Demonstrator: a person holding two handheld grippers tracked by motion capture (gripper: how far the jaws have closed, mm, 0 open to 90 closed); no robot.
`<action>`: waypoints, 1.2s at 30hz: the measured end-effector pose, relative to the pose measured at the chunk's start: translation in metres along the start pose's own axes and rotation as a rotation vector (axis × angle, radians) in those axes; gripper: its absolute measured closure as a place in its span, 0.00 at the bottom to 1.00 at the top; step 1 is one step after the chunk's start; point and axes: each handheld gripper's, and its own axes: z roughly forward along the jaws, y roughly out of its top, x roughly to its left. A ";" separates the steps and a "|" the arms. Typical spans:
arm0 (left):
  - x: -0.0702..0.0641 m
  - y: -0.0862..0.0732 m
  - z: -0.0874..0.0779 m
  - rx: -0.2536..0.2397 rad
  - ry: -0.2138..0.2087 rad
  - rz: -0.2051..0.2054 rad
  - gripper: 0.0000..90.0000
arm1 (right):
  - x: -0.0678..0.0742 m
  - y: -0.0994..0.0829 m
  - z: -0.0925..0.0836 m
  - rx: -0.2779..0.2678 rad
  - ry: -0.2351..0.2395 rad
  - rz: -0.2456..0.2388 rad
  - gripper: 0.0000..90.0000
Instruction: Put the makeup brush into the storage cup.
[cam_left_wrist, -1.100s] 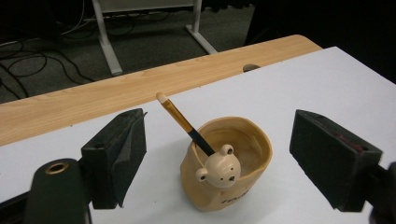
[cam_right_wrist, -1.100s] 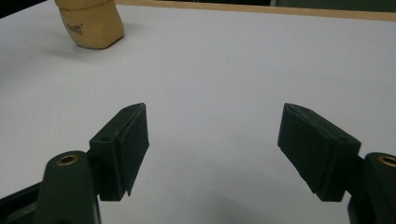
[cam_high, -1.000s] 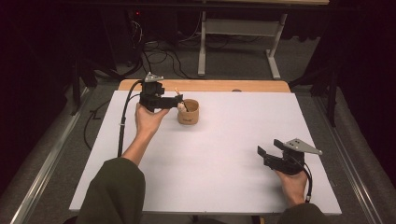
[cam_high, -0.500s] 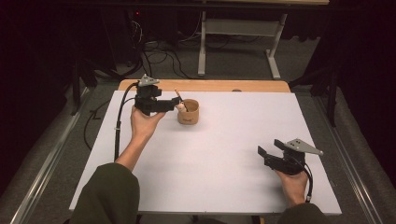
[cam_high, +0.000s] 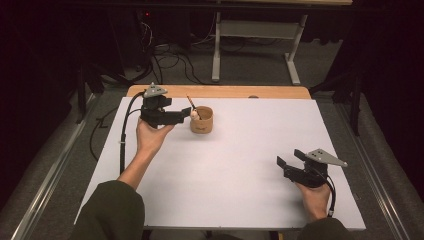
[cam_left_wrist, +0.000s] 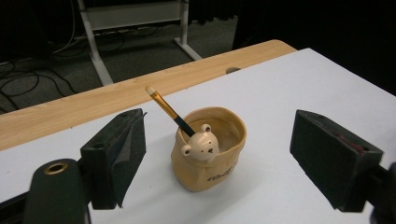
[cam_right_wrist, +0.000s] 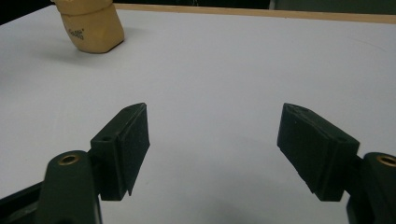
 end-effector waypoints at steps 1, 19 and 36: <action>0.000 0.000 -0.001 -0.001 -0.001 0.003 0.21 | 0.000 0.000 0.000 -0.001 -0.001 0.000 0.30; -0.007 -0.005 -0.020 -0.034 -0.052 0.008 0.22 | -0.001 0.000 -0.002 -0.014 -0.002 0.000 0.30; -0.006 -0.011 -0.037 -0.038 -0.076 0.020 0.22 | 0.000 0.001 -0.003 -0.027 0.002 0.009 0.30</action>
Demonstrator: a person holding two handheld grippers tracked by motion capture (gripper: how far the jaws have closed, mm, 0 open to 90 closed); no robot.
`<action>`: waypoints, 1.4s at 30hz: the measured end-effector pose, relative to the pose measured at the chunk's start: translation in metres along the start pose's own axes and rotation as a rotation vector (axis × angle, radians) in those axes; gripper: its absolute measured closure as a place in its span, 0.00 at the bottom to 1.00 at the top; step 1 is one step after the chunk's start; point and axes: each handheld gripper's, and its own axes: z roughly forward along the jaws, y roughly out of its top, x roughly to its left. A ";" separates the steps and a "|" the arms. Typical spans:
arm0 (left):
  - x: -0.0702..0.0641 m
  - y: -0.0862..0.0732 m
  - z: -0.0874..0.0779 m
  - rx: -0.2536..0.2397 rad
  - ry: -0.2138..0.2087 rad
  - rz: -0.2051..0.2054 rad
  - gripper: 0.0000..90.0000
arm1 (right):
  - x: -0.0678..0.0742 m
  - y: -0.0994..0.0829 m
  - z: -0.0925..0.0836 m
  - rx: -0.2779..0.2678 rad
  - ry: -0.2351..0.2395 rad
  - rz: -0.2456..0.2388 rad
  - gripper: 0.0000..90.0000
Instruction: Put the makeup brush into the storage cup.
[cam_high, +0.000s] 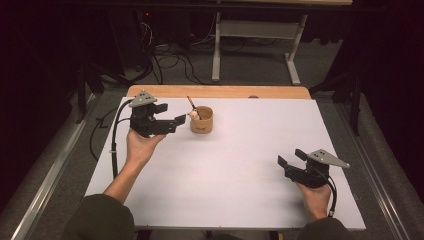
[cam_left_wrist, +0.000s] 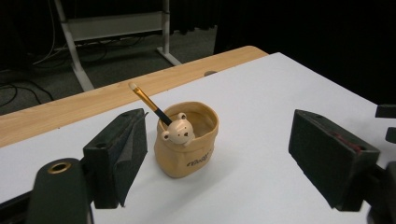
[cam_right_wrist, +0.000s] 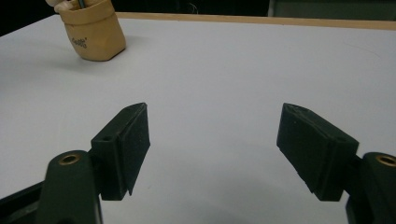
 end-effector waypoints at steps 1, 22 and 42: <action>0.000 0.000 -0.001 0.000 -0.001 0.000 0.22 | 0.000 0.000 0.000 0.000 0.000 0.000 0.30; -0.002 -0.012 -0.014 0.015 -0.034 0.005 0.23 | 0.000 0.000 0.000 -0.003 0.006 0.000 0.30; 0.001 -0.033 -0.034 0.005 -0.045 -0.020 0.23 | 0.001 0.000 0.001 -0.008 0.014 -0.001 0.31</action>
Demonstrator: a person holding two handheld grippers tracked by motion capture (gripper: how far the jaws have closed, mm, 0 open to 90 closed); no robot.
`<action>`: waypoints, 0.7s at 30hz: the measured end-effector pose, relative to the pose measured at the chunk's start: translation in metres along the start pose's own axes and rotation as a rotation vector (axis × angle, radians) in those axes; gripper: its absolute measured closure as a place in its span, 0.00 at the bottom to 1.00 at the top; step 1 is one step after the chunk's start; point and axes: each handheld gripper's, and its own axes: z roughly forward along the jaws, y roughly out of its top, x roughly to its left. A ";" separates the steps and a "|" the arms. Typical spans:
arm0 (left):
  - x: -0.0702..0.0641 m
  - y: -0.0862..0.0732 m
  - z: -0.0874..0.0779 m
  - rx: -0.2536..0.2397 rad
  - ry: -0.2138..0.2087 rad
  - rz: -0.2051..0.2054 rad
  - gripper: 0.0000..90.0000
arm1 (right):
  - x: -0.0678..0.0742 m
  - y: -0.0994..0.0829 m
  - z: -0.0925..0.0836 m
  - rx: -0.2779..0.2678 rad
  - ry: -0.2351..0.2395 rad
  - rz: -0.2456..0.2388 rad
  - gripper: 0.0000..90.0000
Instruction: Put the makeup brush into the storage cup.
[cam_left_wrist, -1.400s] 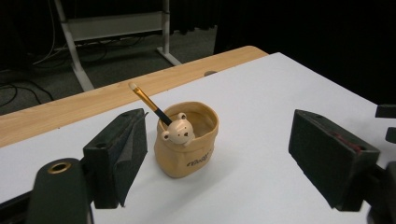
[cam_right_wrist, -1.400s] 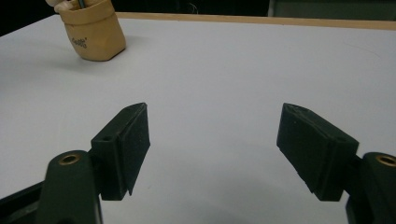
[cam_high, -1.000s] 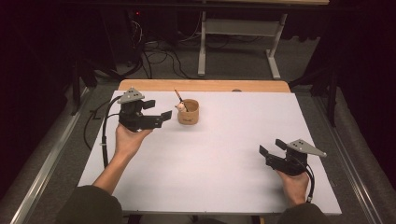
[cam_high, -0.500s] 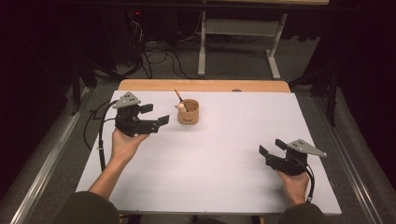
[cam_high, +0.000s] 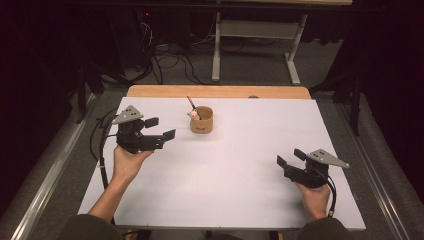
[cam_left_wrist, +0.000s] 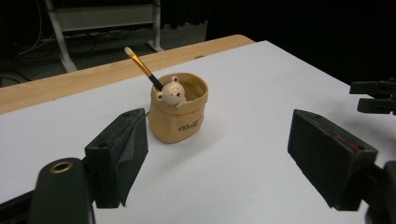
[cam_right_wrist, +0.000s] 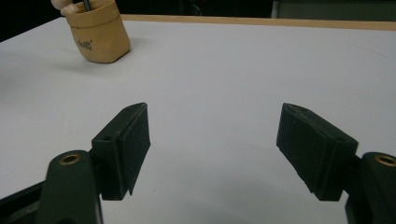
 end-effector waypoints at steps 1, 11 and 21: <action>0.000 -0.001 0.000 0.000 -0.001 -0.002 0.23 | 0.000 0.000 0.000 0.000 0.000 0.002 0.31; -0.001 -0.008 -0.005 0.003 0.003 -0.002 0.23 | 0.000 0.000 0.000 0.000 0.003 0.003 0.31; -0.004 -0.019 -0.009 0.005 0.010 -0.003 0.24 | 0.001 0.000 0.001 -0.001 0.006 0.000 0.31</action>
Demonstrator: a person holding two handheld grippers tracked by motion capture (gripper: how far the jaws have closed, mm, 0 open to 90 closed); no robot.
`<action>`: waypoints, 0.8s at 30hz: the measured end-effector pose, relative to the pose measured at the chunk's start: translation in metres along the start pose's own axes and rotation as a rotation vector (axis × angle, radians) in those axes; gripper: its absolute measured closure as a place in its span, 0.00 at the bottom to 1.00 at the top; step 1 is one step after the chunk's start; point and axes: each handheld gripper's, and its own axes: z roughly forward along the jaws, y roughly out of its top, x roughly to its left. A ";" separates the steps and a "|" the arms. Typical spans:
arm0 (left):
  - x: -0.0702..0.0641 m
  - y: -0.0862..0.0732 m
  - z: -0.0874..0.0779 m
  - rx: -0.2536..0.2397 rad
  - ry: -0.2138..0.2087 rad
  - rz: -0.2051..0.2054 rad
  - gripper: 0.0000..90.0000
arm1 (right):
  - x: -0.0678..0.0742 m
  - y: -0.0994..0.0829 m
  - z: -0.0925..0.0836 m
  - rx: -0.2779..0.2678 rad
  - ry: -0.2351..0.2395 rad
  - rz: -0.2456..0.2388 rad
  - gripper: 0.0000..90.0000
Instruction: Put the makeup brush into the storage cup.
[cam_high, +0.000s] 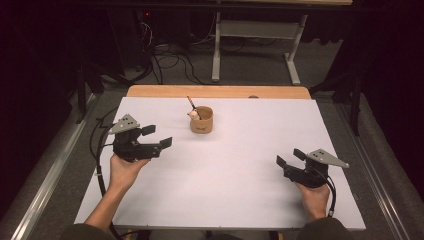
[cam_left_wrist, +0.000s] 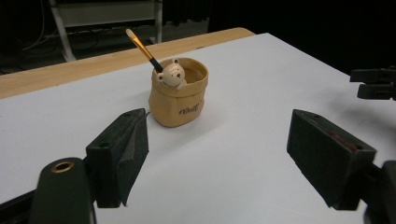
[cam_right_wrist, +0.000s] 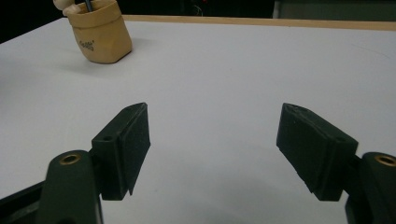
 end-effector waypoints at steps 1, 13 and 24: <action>0.000 -0.001 0.000 0.003 0.001 0.001 0.24 | 0.000 0.000 0.000 0.000 0.000 0.000 0.31; -0.002 -0.017 -0.002 0.018 0.000 -0.004 0.25 | 0.002 0.000 0.000 -0.001 0.010 0.000 0.31; -0.004 -0.032 0.001 0.028 -0.008 0.001 0.26 | 0.003 0.000 0.000 -0.004 0.018 -0.009 0.31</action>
